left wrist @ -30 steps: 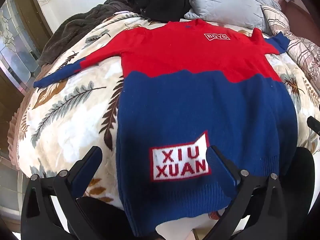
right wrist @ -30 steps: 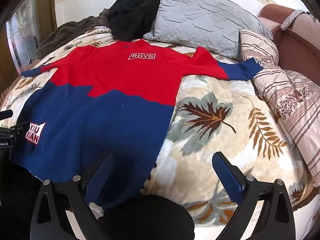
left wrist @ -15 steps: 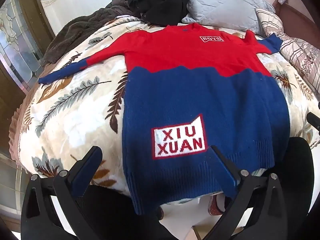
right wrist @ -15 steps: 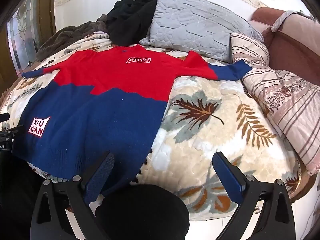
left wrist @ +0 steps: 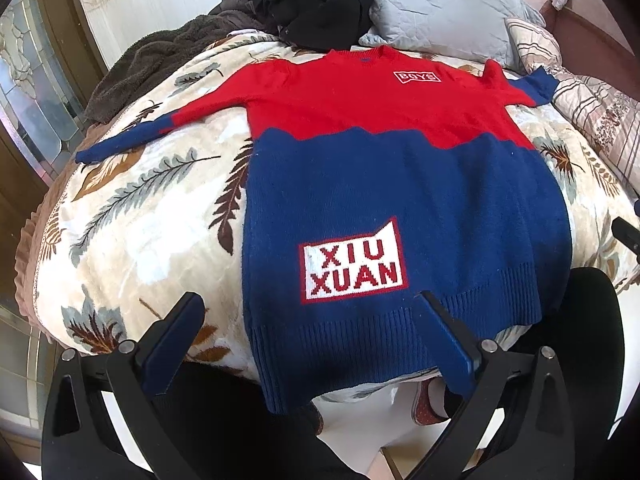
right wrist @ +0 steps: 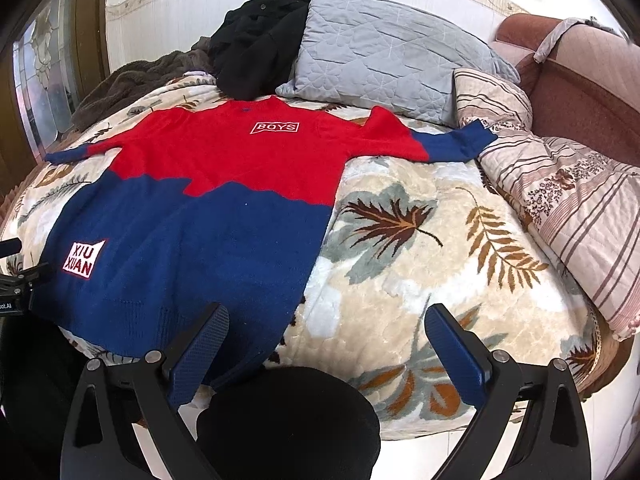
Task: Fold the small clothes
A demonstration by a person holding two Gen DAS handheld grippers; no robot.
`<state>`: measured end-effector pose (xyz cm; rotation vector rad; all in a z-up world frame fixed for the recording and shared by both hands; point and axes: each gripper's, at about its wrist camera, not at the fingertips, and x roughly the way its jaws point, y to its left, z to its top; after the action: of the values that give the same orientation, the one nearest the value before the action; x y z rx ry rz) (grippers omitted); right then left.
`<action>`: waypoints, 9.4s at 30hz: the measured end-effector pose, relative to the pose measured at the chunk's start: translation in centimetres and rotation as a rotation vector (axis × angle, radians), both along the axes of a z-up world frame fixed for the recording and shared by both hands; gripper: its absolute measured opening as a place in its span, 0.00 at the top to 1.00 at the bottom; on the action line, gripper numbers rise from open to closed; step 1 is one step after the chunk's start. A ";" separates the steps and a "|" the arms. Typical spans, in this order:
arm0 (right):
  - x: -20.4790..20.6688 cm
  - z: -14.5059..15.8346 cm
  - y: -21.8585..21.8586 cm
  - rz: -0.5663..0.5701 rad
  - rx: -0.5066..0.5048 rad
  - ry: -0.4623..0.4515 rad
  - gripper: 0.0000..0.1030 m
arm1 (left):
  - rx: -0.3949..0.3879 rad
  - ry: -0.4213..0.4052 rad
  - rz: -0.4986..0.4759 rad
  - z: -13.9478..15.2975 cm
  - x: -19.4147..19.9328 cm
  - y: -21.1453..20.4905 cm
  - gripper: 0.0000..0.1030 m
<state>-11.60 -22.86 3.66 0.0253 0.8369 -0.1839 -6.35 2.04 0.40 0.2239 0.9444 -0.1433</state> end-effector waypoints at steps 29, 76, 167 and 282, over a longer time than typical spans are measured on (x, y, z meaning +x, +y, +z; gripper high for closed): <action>0.4 0.1 0.3 0.009 0.009 0.004 0.04 | -0.060 0.028 -0.002 0.2 0.4 1.0 0.00; 7.2 -2.1 -6.1 0.049 0.387 0.010 0.82 | -0.274 0.221 -0.028 2.0 7.0 6.2 0.52; 26.8 -3.1 -1.0 0.005 0.621 -0.040 0.75 | -0.743 0.423 -0.035 -2.0 30.9 0.2 0.30; 27.4 -4.8 -1.9 -0.066 0.334 -0.061 0.49 | -0.866 0.078 0.472 7.1 30.1 17.5 0.94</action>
<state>15.78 -24.75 -1.18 0.3702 0.7985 -0.1035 23.71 19.56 7.53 -0.8035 0.9109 -0.1136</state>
